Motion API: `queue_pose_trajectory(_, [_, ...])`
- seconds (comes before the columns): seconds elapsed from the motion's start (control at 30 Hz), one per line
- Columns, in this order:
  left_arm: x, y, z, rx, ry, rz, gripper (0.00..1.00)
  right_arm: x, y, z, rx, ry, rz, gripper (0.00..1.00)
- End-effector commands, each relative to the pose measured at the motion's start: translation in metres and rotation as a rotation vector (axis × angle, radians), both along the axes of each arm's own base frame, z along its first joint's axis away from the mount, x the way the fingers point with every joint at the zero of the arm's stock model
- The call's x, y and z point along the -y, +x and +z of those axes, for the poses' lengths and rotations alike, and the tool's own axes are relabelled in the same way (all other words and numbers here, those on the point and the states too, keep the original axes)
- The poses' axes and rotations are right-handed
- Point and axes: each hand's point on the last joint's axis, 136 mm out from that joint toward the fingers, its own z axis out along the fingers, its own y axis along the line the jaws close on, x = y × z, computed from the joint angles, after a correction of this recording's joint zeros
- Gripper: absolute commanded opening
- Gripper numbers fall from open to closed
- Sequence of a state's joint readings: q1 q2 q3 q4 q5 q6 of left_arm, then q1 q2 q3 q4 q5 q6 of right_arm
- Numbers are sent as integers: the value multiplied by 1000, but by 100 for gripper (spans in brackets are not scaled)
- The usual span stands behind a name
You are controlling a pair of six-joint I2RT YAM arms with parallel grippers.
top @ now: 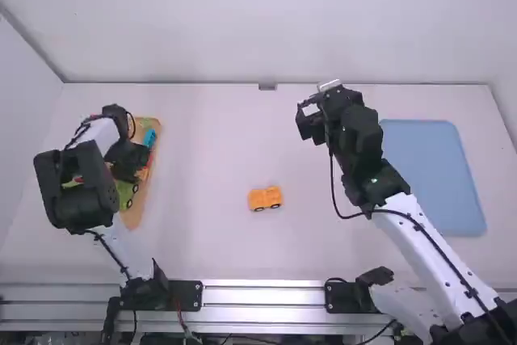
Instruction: Assemble lego blocks to make yellow taxi
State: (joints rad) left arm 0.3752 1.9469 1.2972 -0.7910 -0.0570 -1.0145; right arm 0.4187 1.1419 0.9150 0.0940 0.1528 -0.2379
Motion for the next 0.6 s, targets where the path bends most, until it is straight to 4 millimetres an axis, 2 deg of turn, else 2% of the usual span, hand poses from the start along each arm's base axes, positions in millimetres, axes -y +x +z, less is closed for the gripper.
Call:
queue_pose_trajectory(0.0, [-2, -5, -6, -15, 7, 15, 67, 1, -2, 24, 49, 26, -2, 99])
queue_pose_trajectory(0.57, [-5, -11, -24, -51, 24, 22, 55, 1, -2, 24, 48, 26, -2, 99])
